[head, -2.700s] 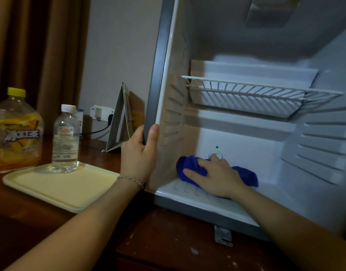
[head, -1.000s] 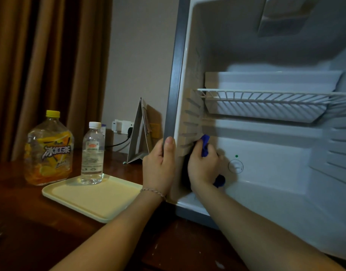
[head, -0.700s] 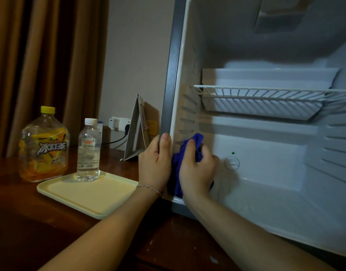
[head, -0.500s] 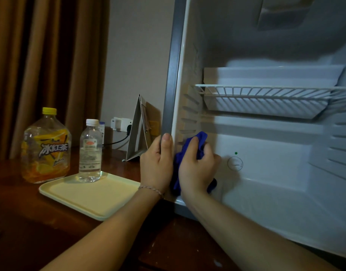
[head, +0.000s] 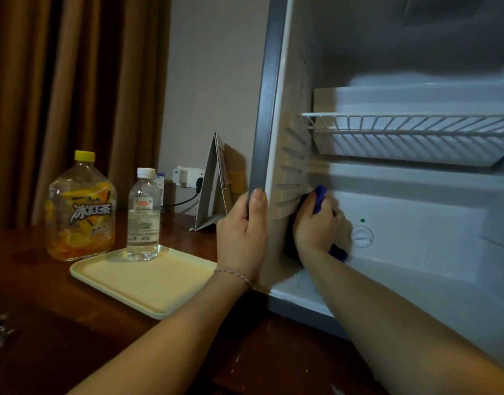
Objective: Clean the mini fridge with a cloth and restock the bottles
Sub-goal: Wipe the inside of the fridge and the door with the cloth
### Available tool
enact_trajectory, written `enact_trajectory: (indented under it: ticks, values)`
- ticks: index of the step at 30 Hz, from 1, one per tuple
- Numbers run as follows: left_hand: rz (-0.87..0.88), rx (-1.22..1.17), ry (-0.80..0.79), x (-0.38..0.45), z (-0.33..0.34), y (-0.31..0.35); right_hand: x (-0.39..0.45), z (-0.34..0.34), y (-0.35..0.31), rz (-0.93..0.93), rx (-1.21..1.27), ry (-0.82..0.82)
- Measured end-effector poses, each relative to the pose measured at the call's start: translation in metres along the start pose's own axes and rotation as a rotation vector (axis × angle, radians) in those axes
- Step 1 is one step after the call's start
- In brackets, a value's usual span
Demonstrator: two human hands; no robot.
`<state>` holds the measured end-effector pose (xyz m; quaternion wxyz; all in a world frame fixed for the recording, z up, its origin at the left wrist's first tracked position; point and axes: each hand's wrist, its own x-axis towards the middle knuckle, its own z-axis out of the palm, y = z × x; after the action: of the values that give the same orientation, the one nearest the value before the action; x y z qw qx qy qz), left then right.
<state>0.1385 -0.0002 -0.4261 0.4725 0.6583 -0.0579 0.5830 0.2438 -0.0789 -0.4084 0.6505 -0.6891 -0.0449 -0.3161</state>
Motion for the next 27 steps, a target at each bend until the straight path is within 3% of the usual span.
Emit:
enact_trajectory:
  ticks: [5, 18, 23, 27]
  values:
    - [-0.016, -0.005, -0.009, 0.001, 0.0, -0.003, -0.013, -0.016, -0.008, 0.036, -0.075, -0.089]
    - [-0.023, -0.041, -0.042, 0.001, -0.002, -0.001, -0.056, -0.041, -0.013, -0.168, 0.26, -0.112]
    - [-0.028, -0.045, -0.043, 0.001, -0.002, -0.001, -0.041, -0.05, -0.045, -0.2, 0.296, 0.038]
    - [-0.02, -0.047, -0.04, 0.002, -0.001, -0.002, -0.05, -0.032, -0.056, -0.34, 0.244, 0.05]
